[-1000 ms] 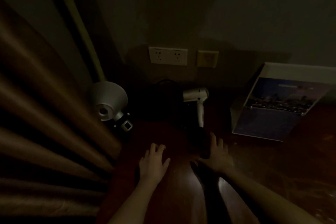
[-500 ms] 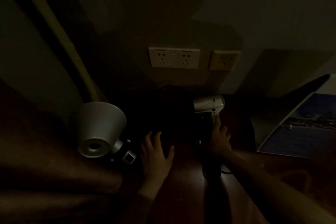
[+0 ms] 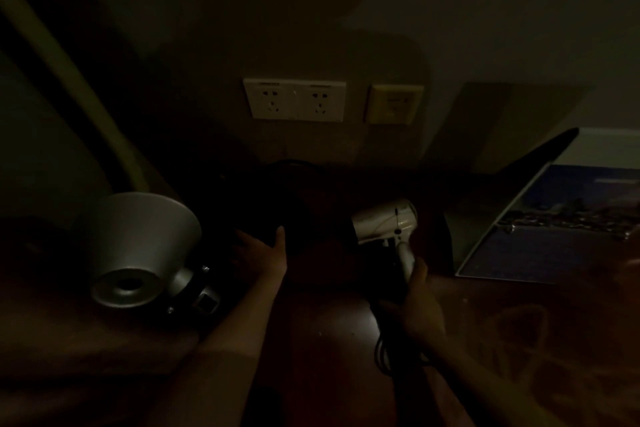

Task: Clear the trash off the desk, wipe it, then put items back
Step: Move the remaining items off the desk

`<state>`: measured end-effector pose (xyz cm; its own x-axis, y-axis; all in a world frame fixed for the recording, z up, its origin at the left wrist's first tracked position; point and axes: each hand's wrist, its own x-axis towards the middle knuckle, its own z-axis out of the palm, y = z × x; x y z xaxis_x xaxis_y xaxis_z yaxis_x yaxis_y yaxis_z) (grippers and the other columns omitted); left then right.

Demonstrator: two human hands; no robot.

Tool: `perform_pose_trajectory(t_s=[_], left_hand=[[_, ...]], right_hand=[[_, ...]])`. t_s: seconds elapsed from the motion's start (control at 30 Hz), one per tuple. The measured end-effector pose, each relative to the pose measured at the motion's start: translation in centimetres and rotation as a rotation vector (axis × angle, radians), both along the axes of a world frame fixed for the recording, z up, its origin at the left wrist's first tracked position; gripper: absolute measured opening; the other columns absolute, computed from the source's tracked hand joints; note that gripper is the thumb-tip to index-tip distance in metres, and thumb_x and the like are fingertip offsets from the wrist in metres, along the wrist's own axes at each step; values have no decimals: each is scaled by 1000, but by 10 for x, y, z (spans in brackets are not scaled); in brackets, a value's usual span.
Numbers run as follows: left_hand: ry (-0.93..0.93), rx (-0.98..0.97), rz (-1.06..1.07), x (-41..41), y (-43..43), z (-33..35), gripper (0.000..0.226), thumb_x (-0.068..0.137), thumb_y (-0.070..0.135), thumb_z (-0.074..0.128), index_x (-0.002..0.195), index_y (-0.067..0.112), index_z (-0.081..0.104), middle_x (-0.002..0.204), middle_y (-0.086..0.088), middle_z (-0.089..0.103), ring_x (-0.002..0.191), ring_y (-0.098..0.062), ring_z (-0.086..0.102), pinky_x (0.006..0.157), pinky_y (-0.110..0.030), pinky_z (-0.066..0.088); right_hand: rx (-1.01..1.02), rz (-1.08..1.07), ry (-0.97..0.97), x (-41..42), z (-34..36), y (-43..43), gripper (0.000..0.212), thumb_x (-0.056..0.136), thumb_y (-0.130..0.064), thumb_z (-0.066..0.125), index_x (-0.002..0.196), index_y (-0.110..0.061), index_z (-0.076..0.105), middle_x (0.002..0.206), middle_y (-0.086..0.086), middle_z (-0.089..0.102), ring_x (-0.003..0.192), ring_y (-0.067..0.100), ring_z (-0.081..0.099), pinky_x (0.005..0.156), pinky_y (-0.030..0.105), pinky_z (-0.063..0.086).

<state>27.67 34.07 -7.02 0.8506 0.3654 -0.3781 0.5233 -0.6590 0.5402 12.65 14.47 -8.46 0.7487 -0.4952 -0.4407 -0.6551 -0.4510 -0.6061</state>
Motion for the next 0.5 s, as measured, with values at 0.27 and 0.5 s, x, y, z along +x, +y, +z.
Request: perform_pose_trajectory(t_s=[0.27, 0.5], left_hand=[[118, -386, 220, 34, 7, -17, 96, 75, 52, 74, 147, 7, 30, 147, -17, 37, 133, -38, 38, 109, -49, 35], [197, -333, 298, 62, 3, -20, 115, 63, 74, 68, 150, 14, 23, 153, -15, 25, 138, -40, 28, 112, -54, 27]], right_hand=[[56, -44, -15, -1, -7, -7, 110, 70, -24, 82, 147, -11, 5, 141, 18, 38, 117, 34, 53, 88, 43, 52], [31, -36, 4, -4, -8, -2, 115, 61, -37, 84, 144, -24, 5, 140, 17, 35, 115, 34, 52, 86, 49, 53]])
